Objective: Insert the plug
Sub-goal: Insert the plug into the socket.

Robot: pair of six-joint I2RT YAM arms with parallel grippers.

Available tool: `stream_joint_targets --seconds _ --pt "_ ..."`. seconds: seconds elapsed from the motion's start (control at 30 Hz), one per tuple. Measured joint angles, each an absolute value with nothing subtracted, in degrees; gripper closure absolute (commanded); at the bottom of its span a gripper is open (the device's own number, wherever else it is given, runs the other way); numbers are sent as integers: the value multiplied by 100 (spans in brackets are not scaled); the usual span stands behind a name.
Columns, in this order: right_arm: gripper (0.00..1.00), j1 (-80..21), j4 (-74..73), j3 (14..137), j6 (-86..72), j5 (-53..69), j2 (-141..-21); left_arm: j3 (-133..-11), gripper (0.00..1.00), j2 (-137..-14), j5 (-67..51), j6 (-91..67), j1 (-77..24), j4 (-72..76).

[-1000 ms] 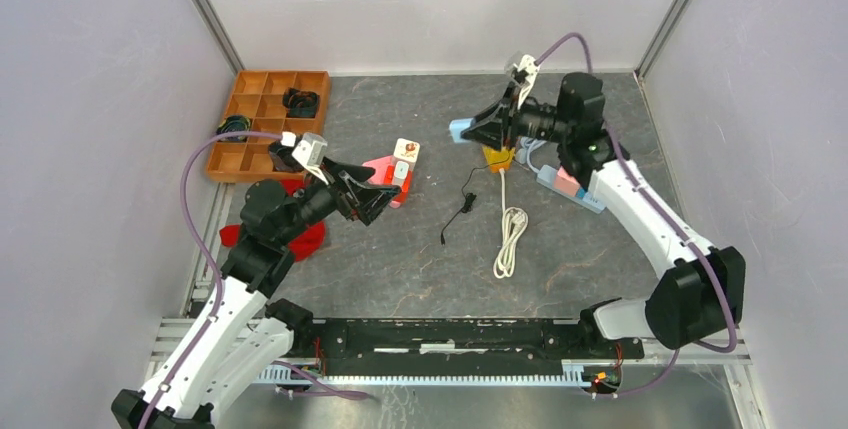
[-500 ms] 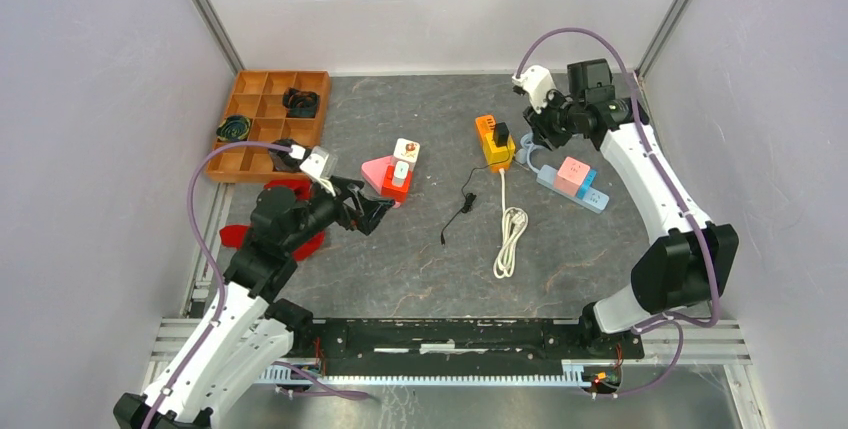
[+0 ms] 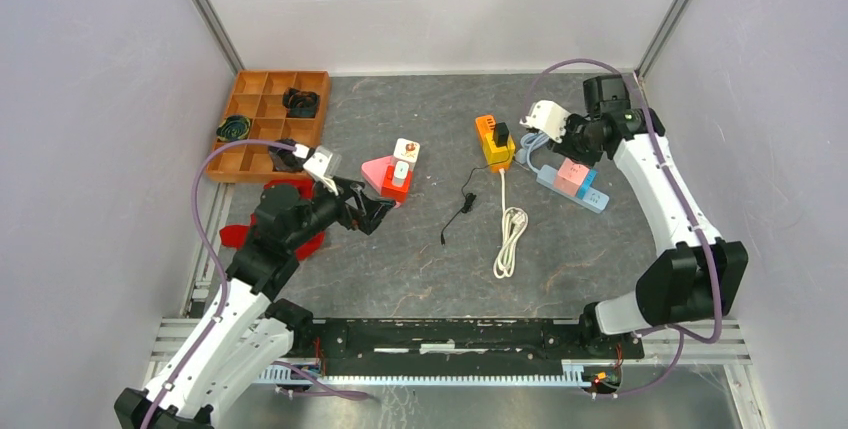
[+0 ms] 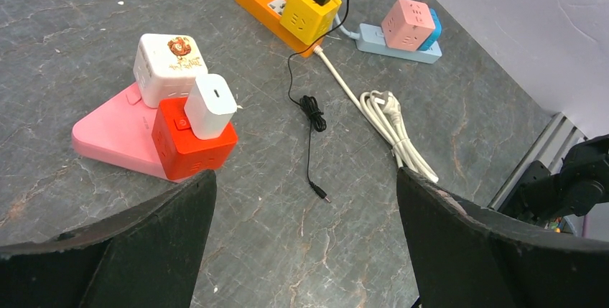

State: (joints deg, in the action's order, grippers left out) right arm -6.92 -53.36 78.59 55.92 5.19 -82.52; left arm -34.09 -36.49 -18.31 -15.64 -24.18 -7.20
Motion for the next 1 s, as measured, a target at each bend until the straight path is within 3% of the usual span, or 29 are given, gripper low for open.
stream_joint_targets --seconds 0.57,1.0 --pt "100 119 -6340 8976 6250 1337 -9555 -3409 0 -3896 -1828 -1557 -2418 -725" --pt "100 231 -6471 8923 6292 1577 -9929 -3409 0 -4001 -1839 -1557 -2418 -720"
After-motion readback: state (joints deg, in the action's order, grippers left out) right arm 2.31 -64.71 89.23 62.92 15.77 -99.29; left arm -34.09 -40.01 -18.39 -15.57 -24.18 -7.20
